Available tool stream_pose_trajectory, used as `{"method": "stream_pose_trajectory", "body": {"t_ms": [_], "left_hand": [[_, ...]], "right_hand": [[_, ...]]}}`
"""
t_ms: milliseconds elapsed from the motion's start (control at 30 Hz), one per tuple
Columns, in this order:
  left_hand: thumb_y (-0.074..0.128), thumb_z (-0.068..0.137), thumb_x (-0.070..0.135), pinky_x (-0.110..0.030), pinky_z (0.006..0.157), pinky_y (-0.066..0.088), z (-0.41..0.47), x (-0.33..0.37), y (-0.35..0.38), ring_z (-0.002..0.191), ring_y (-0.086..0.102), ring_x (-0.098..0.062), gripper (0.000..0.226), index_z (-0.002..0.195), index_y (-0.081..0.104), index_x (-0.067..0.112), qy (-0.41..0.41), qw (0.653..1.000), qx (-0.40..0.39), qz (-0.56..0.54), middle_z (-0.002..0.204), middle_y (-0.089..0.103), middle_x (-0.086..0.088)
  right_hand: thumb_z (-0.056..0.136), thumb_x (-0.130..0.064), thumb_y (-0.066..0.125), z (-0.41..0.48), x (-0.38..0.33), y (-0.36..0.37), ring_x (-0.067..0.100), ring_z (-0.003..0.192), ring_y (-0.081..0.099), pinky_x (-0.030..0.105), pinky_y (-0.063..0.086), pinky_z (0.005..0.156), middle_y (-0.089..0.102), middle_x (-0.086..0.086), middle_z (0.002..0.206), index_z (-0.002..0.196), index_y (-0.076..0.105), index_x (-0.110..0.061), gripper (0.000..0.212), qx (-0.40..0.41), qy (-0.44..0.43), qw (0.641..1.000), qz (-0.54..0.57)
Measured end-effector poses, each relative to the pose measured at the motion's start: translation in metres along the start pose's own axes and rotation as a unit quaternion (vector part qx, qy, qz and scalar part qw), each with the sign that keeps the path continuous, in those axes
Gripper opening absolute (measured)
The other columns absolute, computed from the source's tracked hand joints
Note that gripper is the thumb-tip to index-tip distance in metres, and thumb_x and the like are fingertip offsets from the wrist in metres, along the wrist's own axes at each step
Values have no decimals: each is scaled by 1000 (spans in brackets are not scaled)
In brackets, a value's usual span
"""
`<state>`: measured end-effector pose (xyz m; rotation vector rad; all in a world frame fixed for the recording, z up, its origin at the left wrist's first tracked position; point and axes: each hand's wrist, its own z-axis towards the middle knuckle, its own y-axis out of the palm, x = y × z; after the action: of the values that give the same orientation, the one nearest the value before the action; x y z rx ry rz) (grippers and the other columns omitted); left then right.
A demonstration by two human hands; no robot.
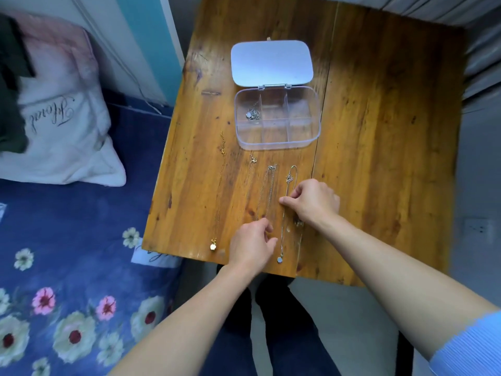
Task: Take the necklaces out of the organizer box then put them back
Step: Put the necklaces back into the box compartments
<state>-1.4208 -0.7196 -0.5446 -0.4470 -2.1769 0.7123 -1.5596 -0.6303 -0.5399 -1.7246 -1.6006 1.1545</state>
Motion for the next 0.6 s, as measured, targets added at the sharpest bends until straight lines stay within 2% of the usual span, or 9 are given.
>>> {"method": "stream_pose_trajectory", "body": {"t_ms": [167, 300, 400, 467, 533, 600], "left_hand": [[68, 86, 27, -34, 69, 48, 2, -5, 0, 84, 64, -25, 10, 87, 60, 21, -10, 999, 15, 38, 87, 70, 0], [69, 86, 26, -34, 70, 47, 4, -6, -1, 85, 63, -25, 12, 86, 58, 22, -9, 999, 7, 36, 88, 70, -2], [69, 86, 27, -33, 69, 46, 5, -7, 0, 85, 63, -25, 13, 86, 57, 22, -13, 999, 6, 33, 88, 69, -1], [69, 86, 27, -31, 66, 44, 6, -8, 0, 84, 62, -25, 15, 84, 55, 23, -13, 999, 3, 34, 86, 69, -1], [69, 86, 28, -30, 65, 41, 6, -9, -1, 83, 61, -23, 15, 84, 54, 25, -11, 999, -1, 40, 85, 68, 1], [68, 86, 29, -30, 65, 41, 7, -9, -3, 83, 62, -22, 14, 85, 55, 26, -7, 999, -5, 42, 85, 68, 2]], "right_hand": [[84, -39, 66, 1, -1, 4, 29, 88, 64, 30, 40, 68, 71, 2, 88, 74, 67, -23, 18, -12, -8, 1000, 1], [85, -30, 59, -3, 6, 4, 29, 80, 60, 31, 40, 67, 68, 2, 80, 71, 63, -19, 18, -30, -18, 999, 18], [82, -23, 62, -5, 12, -8, 25, 75, 61, 36, 48, 69, 67, 3, 71, 64, 62, -15, 19, -49, -23, 987, 148], [77, -14, 64, -7, 12, -24, 20, 67, 62, 36, 50, 64, 69, 10, 67, 64, 65, -6, 15, -59, -20, 965, 256], [75, -7, 65, -11, 8, -43, 14, 58, 62, 28, 48, 53, 71, 12, 68, 68, 66, -1, 9, -76, -16, 941, 329], [75, -2, 66, -13, 2, -64, 11, 55, 62, 21, 48, 48, 71, 7, 66, 70, 69, -3, 5, -87, -26, 927, 365]]}}
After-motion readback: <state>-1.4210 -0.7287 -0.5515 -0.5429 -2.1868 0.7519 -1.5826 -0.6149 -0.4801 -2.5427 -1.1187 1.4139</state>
